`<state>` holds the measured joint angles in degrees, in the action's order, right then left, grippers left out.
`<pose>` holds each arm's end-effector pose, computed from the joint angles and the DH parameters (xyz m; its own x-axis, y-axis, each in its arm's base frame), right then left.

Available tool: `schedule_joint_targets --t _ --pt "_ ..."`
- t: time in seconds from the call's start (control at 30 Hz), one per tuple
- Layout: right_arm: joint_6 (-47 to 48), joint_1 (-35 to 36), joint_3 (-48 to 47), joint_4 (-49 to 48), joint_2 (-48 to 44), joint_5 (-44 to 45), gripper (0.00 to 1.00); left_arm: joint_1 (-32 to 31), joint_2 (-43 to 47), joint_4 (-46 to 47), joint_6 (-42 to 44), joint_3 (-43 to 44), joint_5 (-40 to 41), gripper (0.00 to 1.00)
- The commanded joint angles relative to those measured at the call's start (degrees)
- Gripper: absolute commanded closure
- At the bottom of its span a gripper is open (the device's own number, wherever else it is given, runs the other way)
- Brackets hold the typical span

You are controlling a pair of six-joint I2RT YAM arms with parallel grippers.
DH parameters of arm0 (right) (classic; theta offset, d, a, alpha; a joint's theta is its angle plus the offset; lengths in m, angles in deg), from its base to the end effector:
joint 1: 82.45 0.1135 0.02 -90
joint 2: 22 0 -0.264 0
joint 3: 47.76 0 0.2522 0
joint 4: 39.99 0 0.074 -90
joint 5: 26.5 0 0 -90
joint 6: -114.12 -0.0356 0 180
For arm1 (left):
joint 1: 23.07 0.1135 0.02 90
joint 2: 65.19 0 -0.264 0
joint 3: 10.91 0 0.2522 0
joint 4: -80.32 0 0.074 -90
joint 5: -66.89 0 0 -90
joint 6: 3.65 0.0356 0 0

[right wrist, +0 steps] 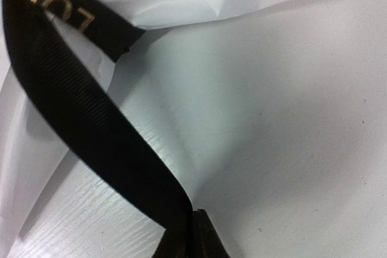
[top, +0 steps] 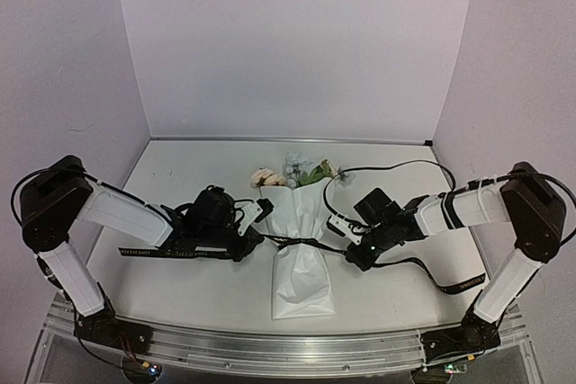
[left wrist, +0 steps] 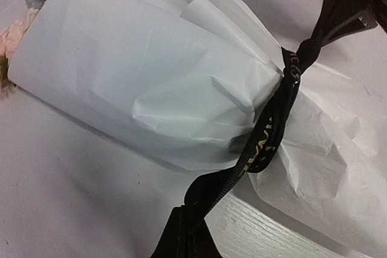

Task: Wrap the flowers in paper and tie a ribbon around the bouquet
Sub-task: Tie the ribbon around the folded bouquet.

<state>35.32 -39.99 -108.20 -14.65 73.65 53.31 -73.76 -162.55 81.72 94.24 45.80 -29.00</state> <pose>0.2212 0.2110 0.1359 -0.4887 -0.7063 -0.5122 -0.8395 0.5405 0.0556 0.2062 -0.2576 0.1418 -0.2845 0.5630 -0.7760 0.8672 0.4961 0.0420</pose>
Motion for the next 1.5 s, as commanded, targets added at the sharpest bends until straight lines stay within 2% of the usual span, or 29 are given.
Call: schedule_joint_targets --t 0.0,0.13,0.23,0.37,0.47,0.57,0.7,0.97,1.13,1.33,1.47 --pt "-7.3 2.4 -2.5 5.1 -3.0 1.8 1.00 -0.1 5.2 4.9 -15.8 -4.4 4.3 1.00" --pt "-17.8 4.6 -5.9 13.7 -4.8 3.1 1.00 0.0 7.2 3.3 -25.6 -6.0 8.0 1.00" --pt "-24.9 6.0 -8.5 20.7 -5.1 6.8 1.00 0.0 8.3 -2.2 -32.9 -5.4 12.3 1.00" --pt "-32.9 6.5 -5.0 20.0 -6.3 14.4 1.00 0.5 9.7 -8.6 -42.4 -7.1 18.4 1.00" --pt "-36.9 6.1 -0.4 20.1 -8.1 20.2 1.00 4.8 11.0 -9.2 -51.2 -10.7 15.5 1.00" --pt "-41.9 3.7 4.6 19.0 -9.8 21.2 1.00 7.8 12.1 -9.2 -56.0 -14.0 13.4 1.00" --pt "-44.3 3.1 7.6 18.3 -11.6 22.5 1.00 9.6 13.0 -10.9 -58.4 -15.6 14.7 1.00" --pt "-43.5 2.4 8.5 19.4 -13.6 24.6 1.00 11.2 15.4 -14.6 -59.7 -16.4 17.7 1.00" --pt "-48.1 -2.2 11.9 19.3 -15.0 21.9 1.00 17.2 19.7 -10.6 -63.4 -22.8 12.5 1.00" --pt "-46.7 -1.8 12.5 17.1 -15.3 19.6 1.00 16.5 19.6 -11.5 -56.8 -19.2 12.9 1.00" --pt "-47.1 -2.0 13.0 18.0 -15.6 22.7 1.00 17.1 20.6 -14.7 -56.7 -18.6 15.5 1.00"
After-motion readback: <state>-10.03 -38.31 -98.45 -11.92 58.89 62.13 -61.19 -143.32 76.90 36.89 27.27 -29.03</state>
